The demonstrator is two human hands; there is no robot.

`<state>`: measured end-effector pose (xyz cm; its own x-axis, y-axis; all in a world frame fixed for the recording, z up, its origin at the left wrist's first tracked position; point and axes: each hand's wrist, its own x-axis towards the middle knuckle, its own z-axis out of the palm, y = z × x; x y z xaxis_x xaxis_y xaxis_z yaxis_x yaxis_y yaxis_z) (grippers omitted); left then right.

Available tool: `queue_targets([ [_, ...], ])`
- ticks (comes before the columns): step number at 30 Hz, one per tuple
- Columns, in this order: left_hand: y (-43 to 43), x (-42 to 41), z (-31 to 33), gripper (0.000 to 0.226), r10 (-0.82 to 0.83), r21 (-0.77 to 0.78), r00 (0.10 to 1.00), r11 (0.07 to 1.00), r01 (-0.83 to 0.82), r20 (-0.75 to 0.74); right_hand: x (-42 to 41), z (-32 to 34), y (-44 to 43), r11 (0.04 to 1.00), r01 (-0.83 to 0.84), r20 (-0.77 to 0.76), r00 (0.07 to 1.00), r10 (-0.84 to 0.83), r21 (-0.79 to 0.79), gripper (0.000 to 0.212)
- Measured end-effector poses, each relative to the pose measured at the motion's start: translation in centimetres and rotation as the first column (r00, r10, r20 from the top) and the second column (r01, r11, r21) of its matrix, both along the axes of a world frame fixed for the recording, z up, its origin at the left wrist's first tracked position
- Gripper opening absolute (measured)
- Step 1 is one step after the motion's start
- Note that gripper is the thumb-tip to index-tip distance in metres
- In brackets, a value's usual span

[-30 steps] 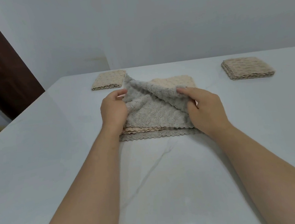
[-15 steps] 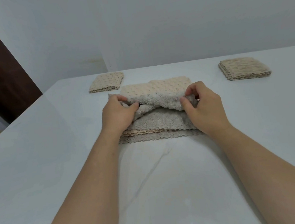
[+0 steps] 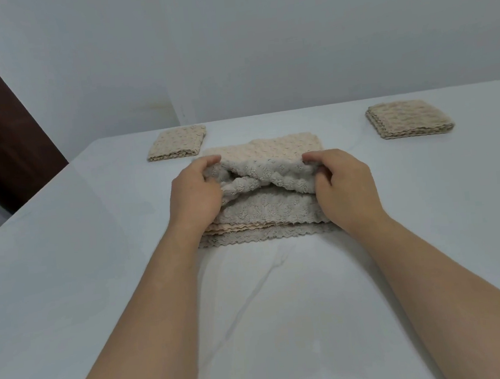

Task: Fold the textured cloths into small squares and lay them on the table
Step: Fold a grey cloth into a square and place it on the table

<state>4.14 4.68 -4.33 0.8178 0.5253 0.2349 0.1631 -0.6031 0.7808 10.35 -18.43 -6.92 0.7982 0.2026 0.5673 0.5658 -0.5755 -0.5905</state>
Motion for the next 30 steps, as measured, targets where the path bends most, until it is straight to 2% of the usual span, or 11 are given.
queue_targets([
  [2, -0.1, 0.0, 0.3, 0.038, 0.024, -0.040, 0.999, 0.999, -0.023, 0.041, 0.0, 0.2, -0.1, 0.998, 0.044, 0.007, 0.999, -0.045, 0.038, 0.037],
  [5, -0.1, 0.0, 0.5, 0.006, 0.052, -0.113, 0.996, 0.993, -0.043, 0.079, 0.1, 0.4, -0.1, 0.993, 0.080, 0.000, 0.997, -0.081, 0.088, 0.029],
  [8, 0.2, -0.1, 0.3, 0.021, -0.004, -0.116, 0.997, 0.993, 0.013, 0.083, 0.2, 0.3, -0.2, 0.992, 0.086, -0.021, 0.996, -0.084, 0.096, 0.026],
  [13, 0.0, -0.6, 0.3, 0.060, -0.105, -0.008, 0.994, 0.994, 0.105, -0.027, 0.2, -0.3, -0.1, 1.000, -0.014, -0.167, 0.986, 0.010, -0.020, 0.060],
  [15, -0.4, -0.8, 0.4, 0.068, -0.128, 0.015, 0.991, 0.992, 0.129, -0.046, 0.7, -0.8, -0.2, 0.994, -0.014, -0.146, 0.989, -0.002, -0.110, 0.056],
  [17, -0.4, -0.7, 0.5, 0.063, -0.124, 0.021, 0.992, 0.992, 0.124, -0.003, 1.1, -1.0, -0.2, 0.991, -0.005, -0.131, 0.991, -0.013, -0.136, 0.039],
  [20, -0.1, -0.7, 0.9, 0.052, -0.096, -0.141, 0.989, 0.984, 0.111, 0.110, 1.1, -0.7, -0.3, 0.997, 0.013, -0.020, 1.000, -0.014, -0.074, 0.029],
  [23, 0.2, -1.0, 1.7, 0.052, -0.118, -0.424, 0.977, 0.887, 0.184, 0.178, 0.8, -0.1, -0.3, 0.999, 0.041, 0.097, 0.994, -0.042, 0.013, 0.029],
  [26, 0.0, -1.4, 2.4, 0.050, -0.156, -0.548, 0.967, 0.801, 0.242, 0.200, 0.5, 0.6, -0.3, 0.997, 0.052, 0.142, 0.988, -0.058, 0.051, 0.029],
  [28, -0.2, -1.7, 2.6, 0.047, -0.189, -0.575, 0.960, 0.770, 0.277, 0.208, 0.3, 1.1, -0.4, 0.995, 0.045, 0.130, 0.990, -0.057, 0.093, 0.028],
  [30, 0.0, -1.9, 2.9, 0.044, -0.227, -0.597, 0.947, 0.736, 0.318, 0.226, 0.1, 1.8, -0.4, 0.978, 0.040, 0.002, 0.999, -0.041, 0.207, 0.024],
])
